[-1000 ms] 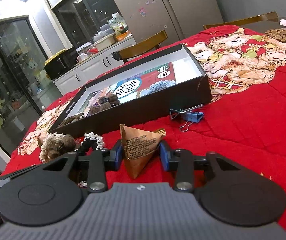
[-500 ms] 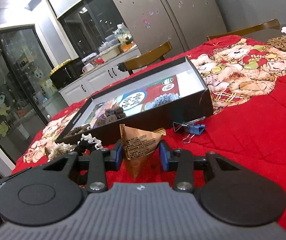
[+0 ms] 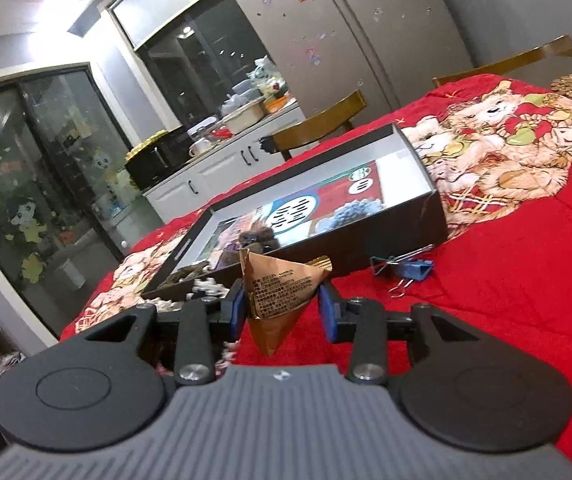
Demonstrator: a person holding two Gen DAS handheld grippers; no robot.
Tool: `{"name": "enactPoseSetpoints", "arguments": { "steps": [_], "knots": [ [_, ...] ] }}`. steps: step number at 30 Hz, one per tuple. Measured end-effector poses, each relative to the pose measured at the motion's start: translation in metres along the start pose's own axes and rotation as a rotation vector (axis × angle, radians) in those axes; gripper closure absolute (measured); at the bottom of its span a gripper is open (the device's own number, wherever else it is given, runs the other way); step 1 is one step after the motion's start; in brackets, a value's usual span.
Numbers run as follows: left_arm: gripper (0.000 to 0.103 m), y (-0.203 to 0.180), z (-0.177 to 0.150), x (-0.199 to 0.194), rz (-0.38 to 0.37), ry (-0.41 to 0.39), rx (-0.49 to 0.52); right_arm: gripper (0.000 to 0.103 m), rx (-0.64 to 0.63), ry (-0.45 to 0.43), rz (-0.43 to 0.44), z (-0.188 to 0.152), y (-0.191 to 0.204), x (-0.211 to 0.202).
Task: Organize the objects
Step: 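Lift and carry the ring and paper triangle toward the box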
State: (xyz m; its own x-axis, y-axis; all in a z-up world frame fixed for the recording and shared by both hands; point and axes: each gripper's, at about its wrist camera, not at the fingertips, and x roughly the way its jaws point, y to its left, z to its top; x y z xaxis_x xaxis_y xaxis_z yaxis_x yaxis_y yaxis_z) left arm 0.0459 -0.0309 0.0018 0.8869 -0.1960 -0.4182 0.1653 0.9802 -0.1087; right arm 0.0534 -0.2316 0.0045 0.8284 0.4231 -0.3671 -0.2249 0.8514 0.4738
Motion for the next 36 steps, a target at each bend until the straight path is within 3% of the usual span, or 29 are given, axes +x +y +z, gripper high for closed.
{"name": "enactPoseSetpoints", "arguments": {
  "steps": [6,11,15,22,24,27,33,36],
  "knots": [
    [0.085,0.010,0.015,-0.005,-0.006,-0.005,-0.056,0.062,-0.057,-0.041,0.052,0.003,0.010,-0.009],
    [0.085,0.009,0.036,-0.020,-0.016,-0.042,-0.043,0.062,-0.065,-0.097,0.051,0.021,0.009,-0.022],
    [0.085,0.007,0.058,-0.027,0.001,-0.048,-0.011,0.062,-0.087,-0.106,0.033,0.043,0.014,-0.026],
    [0.085,0.013,0.110,-0.038,0.073,-0.077,-0.059,0.063,-0.108,-0.082,0.006,0.094,0.031,-0.020],
    [0.085,0.016,0.129,-0.038,0.091,-0.105,-0.083,0.063,-0.082,-0.073,0.004,0.107,0.031,-0.014],
    [0.085,0.015,0.154,-0.033,0.129,-0.114,-0.094,0.063,-0.021,-0.032,0.068,0.127,0.023,0.003],
    [0.085,0.012,0.188,-0.010,0.100,-0.145,-0.151,0.063,0.072,-0.020,0.069,0.151,0.004,0.032],
    [0.085,0.011,0.196,0.014,0.070,-0.112,-0.186,0.064,0.108,0.004,0.057,0.158,-0.006,0.049]
  ]
}}
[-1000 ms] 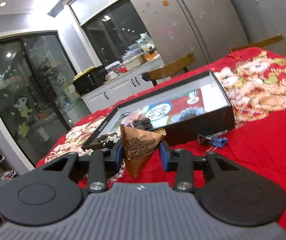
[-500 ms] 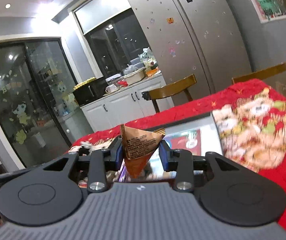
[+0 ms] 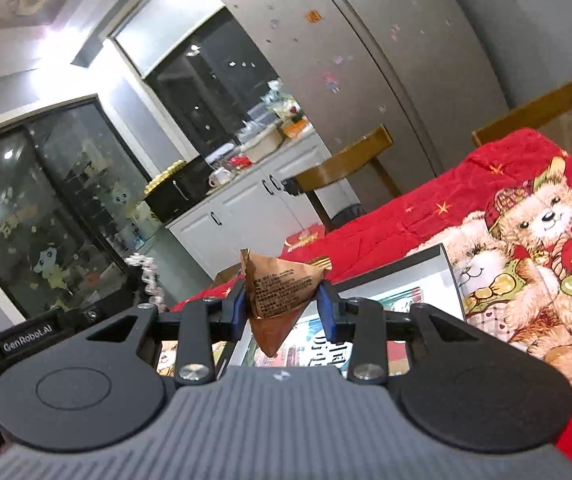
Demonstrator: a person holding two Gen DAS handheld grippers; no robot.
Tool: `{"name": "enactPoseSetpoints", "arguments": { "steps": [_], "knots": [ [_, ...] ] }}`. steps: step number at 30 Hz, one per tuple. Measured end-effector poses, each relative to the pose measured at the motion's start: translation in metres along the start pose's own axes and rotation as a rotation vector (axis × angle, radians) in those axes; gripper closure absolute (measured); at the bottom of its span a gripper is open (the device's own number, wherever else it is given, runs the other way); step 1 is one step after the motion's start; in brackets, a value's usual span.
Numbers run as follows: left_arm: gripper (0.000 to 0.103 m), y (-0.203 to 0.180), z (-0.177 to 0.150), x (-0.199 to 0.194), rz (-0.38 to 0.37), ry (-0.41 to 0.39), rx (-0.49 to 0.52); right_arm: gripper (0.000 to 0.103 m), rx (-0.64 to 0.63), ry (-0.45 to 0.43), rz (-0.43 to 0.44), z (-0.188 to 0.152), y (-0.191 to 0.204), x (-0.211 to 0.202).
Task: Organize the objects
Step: 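Lift and carry the ring and paper triangle toward the box, then lower the black lace ring and paper triangle into the box with both tools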
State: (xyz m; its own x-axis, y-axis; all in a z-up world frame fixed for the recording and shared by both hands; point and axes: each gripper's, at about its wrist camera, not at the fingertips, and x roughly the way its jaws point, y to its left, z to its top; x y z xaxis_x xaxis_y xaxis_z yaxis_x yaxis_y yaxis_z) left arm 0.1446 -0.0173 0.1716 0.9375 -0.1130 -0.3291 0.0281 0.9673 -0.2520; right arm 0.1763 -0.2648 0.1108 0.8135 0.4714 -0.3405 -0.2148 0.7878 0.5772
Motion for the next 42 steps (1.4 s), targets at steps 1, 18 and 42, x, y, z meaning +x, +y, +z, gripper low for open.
{"name": "enactPoseSetpoints", "arguments": {
  "steps": [1,18,42],
  "knots": [
    [0.085,-0.001,0.000,0.008,-0.009,0.008,-0.013,0.064,-0.001,0.007,-0.010,0.002,-0.002,0.006],
    [0.085,-0.015,-0.080,0.121,0.001,0.234,0.143,0.064,0.010,0.130,-0.214,-0.030,-0.051,0.082],
    [0.085,-0.012,-0.111,0.144,0.005,0.280,0.172,0.064,-0.050,0.123,-0.232,-0.051,-0.053,0.090]
  ]
}}
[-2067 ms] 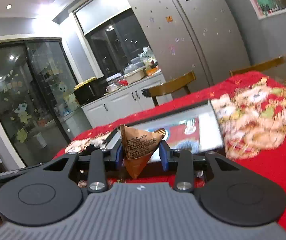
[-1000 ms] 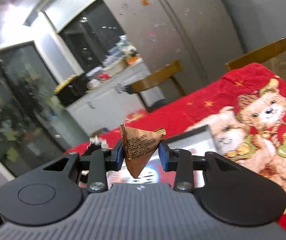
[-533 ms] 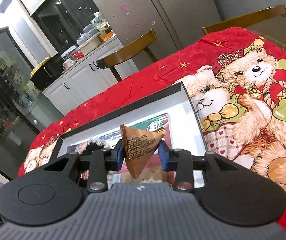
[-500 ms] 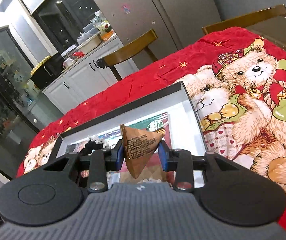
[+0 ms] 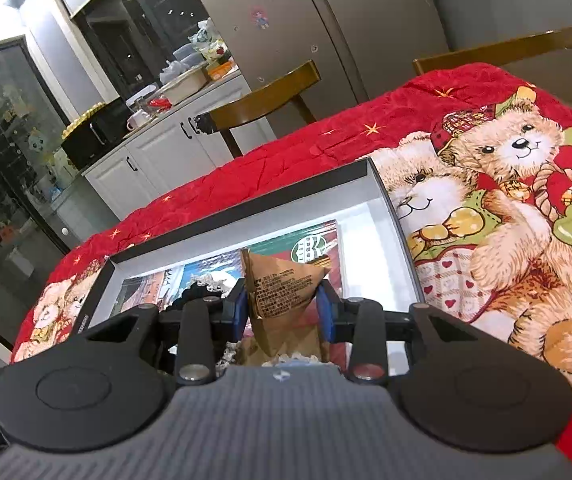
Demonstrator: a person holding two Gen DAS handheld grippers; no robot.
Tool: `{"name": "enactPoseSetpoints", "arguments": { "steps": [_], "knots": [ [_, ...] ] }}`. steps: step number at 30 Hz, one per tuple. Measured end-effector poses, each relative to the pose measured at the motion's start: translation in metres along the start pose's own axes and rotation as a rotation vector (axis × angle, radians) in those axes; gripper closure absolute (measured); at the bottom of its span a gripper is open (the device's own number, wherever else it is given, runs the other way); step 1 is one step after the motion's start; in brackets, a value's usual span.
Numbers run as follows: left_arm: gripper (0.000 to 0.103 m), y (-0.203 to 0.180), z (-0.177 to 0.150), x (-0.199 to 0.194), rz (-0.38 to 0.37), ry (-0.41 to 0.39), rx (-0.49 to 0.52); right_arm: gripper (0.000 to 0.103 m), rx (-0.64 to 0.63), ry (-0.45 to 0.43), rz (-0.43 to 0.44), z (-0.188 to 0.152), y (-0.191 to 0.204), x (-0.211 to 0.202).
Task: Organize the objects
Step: 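Lower the black lace ring and paper triangle into the box with both tools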
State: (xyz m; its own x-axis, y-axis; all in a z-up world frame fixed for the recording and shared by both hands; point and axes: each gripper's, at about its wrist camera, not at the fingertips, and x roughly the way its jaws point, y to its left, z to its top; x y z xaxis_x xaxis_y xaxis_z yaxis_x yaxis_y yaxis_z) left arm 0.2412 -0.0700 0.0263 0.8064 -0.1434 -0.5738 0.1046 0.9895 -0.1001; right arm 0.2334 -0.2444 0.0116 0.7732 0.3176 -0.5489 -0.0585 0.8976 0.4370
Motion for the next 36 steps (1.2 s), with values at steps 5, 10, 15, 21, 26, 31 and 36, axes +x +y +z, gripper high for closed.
{"name": "enactPoseSetpoints", "arguments": {
  "steps": [5,10,15,21,26,31,36],
  "knots": [
    [0.085,0.0011,-0.0009,0.0018,0.013,0.005,0.001,0.064,-0.020,-0.007,-0.001,-0.0009,0.0007,0.0017],
    [0.085,-0.0027,-0.0013,0.0029,0.053,0.004,0.042,0.064,-0.054,-0.011,-0.026,-0.0042,0.0048,0.0032],
    [0.085,-0.0009,-0.0023,0.0050,0.054,0.006,0.042,0.064,-0.049,-0.001,-0.016,-0.0053,0.0038,0.0049],
    [0.085,0.0012,-0.0038,0.0076,0.061,0.010,0.043,0.064,-0.053,0.000,-0.015,-0.0058,0.0047,0.0064],
    [0.085,0.0027,-0.0050,0.0100,0.065,0.009,0.041,0.064,-0.047,0.005,-0.007,-0.0066,0.0040,0.0072],
    [0.085,0.0027,-0.0054,0.0093,0.060,0.001,0.040,0.064,-0.050,0.006,-0.008,-0.0073,0.0040,0.0081],
    [0.085,0.0026,-0.0059,0.0091,0.070,-0.010,0.034,0.064,-0.053,0.005,-0.006,-0.0079,0.0036,0.0084]
  ]
}}
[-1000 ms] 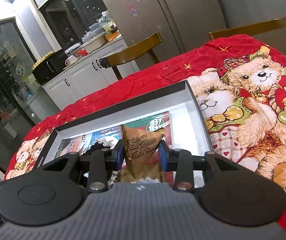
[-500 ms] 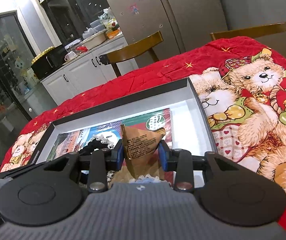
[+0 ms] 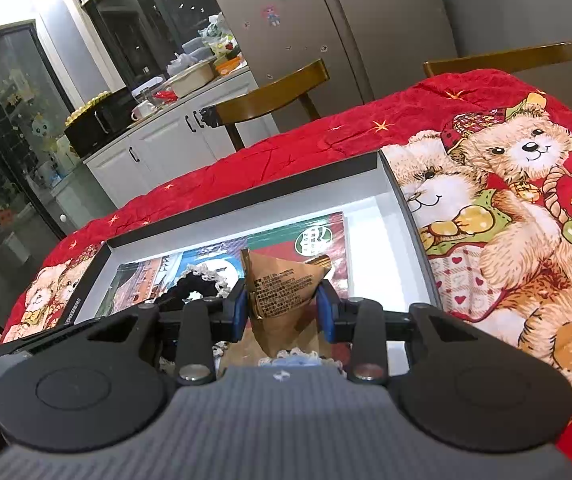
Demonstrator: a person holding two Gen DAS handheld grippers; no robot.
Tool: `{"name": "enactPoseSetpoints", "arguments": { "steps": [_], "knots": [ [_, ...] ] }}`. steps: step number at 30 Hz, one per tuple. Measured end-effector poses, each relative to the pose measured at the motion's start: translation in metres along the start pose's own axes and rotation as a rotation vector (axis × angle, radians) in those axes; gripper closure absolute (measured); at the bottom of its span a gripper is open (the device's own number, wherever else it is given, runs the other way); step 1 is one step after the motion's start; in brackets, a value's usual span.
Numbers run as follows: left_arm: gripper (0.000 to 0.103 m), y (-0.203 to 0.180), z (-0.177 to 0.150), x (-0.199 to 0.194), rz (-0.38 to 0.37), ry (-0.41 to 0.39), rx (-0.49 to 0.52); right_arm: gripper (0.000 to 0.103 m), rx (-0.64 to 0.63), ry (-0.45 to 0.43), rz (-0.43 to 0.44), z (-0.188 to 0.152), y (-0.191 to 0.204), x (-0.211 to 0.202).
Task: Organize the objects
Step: 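Lower the black lace ring and paper triangle into the box with both tools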
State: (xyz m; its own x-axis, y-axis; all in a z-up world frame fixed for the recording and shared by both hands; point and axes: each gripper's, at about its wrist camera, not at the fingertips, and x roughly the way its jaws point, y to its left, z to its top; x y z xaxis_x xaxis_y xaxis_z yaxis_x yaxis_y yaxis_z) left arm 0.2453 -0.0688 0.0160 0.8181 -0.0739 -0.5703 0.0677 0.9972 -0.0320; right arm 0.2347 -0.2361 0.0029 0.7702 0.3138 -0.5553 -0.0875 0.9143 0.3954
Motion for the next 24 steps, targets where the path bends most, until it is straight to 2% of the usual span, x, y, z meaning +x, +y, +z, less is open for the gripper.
{"name": "enactPoseSetpoints", "arguments": {
  "steps": [24],
  "knots": [
    [0.085,-0.0053,-0.0079,0.0082,0.006,0.018,0.021,0.064,-0.036,-0.005,-0.018,-0.0052,0.0039,0.0007]
  ]
}}
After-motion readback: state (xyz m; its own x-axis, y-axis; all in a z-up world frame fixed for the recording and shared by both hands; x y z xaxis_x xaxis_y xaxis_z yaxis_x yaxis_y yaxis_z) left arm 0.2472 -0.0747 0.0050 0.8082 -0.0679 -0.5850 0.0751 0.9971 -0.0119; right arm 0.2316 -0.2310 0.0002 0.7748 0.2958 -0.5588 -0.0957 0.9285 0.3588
